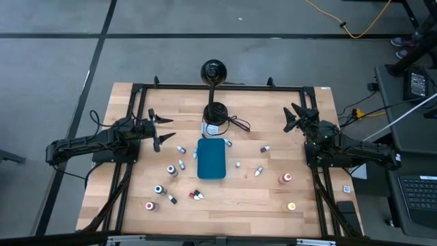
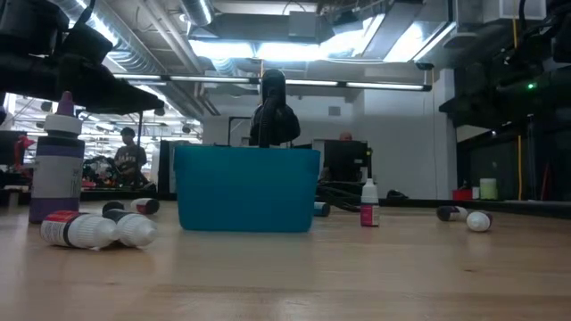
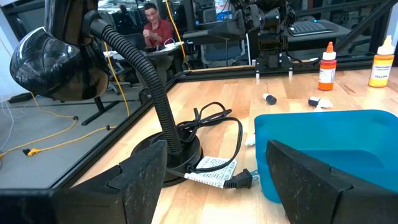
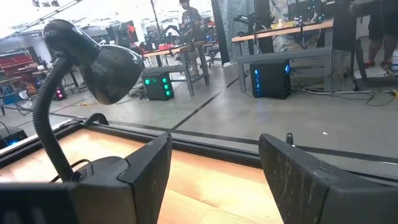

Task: Pick & Place food coloring
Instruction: Put the left pink small food coloring bottle into the bin

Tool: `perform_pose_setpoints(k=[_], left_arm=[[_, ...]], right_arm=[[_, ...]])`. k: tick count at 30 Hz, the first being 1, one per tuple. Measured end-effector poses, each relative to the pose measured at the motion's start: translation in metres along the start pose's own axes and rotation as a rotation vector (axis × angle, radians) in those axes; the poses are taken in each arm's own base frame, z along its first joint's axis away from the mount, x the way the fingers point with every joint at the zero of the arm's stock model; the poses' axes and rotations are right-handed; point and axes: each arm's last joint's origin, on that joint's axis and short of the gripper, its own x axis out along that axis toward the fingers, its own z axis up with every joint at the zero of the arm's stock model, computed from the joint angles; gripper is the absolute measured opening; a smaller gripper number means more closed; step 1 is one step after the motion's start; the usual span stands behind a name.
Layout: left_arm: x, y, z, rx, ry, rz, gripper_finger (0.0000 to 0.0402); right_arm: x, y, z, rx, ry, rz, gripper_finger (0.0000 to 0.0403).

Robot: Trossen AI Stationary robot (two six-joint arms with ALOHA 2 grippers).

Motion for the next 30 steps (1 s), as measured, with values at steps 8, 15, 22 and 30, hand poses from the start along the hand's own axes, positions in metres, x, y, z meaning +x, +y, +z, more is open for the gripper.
perform_pose_setpoints(k=[8,15,22,30], left_arm=[[0.000,0.000,0.000,0.000,0.001,0.000,0.0269],[0.000,0.000,0.000,0.000,0.000,0.000,0.0269],[0.000,0.000,0.000,0.000,0.000,0.000,0.0269],[0.000,0.000,0.000,0.000,0.000,0.000,0.0269]], right_arm=[[0.000,0.000,0.000,0.002,0.000,0.000,0.0244],[0.000,0.003,-0.001,-0.103,0.015,0.092,0.0244],[-0.001,0.006,-0.001,-0.225,0.022,0.217,0.0244],[-0.003,0.012,-0.003,-0.345,0.021,0.450,0.0244]])
